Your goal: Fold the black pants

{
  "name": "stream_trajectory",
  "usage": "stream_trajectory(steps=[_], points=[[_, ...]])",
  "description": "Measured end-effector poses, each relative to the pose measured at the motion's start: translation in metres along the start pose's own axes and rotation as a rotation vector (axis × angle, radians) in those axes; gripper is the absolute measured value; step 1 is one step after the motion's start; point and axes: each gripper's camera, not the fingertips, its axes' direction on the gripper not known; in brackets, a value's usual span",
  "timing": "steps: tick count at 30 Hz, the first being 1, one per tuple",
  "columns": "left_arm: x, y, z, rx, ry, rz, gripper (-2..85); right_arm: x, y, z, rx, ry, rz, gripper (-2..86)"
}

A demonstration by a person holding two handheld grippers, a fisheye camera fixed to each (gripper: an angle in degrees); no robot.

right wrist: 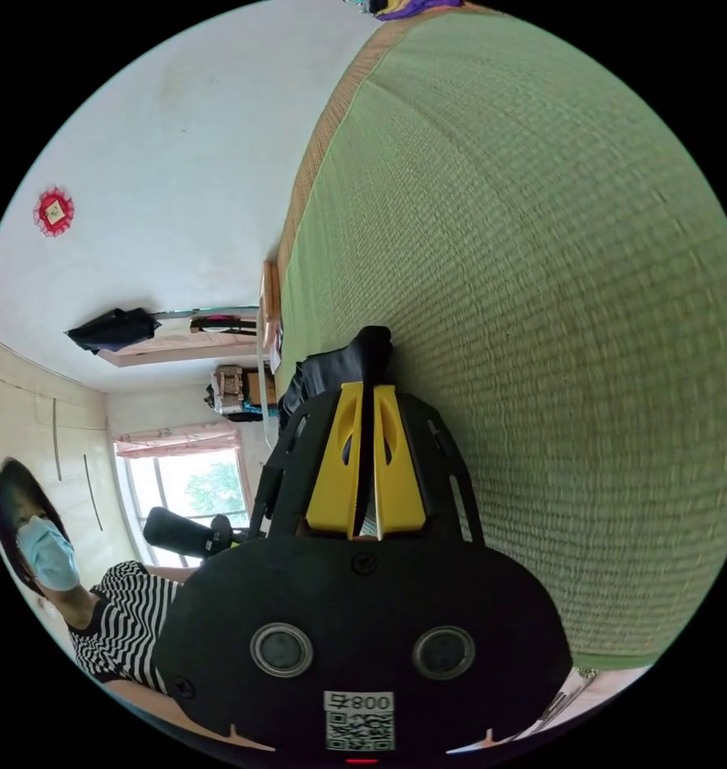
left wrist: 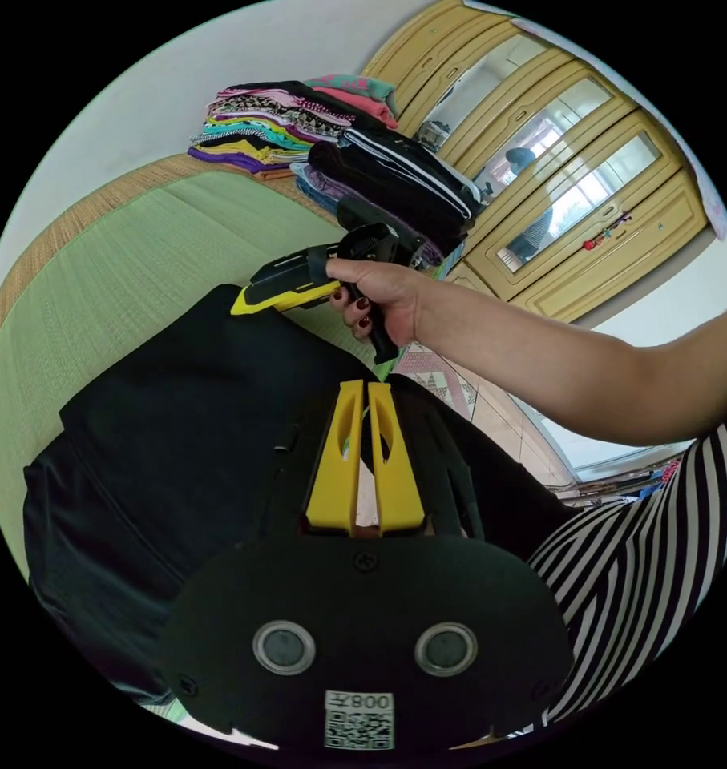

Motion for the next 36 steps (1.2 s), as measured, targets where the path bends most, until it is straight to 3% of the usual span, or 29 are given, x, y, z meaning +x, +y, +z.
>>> stream_trajectory(steps=[9, 16, 25, 36], points=[[-0.016, 0.03, -0.024, 0.095, 0.107, 0.045, 0.8, -0.077, 0.017, -0.054, 0.158, 0.117, -0.008, 1.7], [-0.053, 0.103, -0.076, 0.205, 0.156, -0.024, 0.8, -0.167, 0.026, -0.036, 0.195, 0.112, -0.064, 1.8], [-0.126, 0.246, -0.177, 0.454, 0.155, -0.22, 0.8, -0.322, 0.019, 0.052, 0.128, 0.095, -0.183, 1.9], [-0.223, 0.458, -0.264, 0.693, 0.079, -0.566, 0.7, -0.506, 0.004, 0.243, -0.09, 0.139, -0.307, 2.0]])
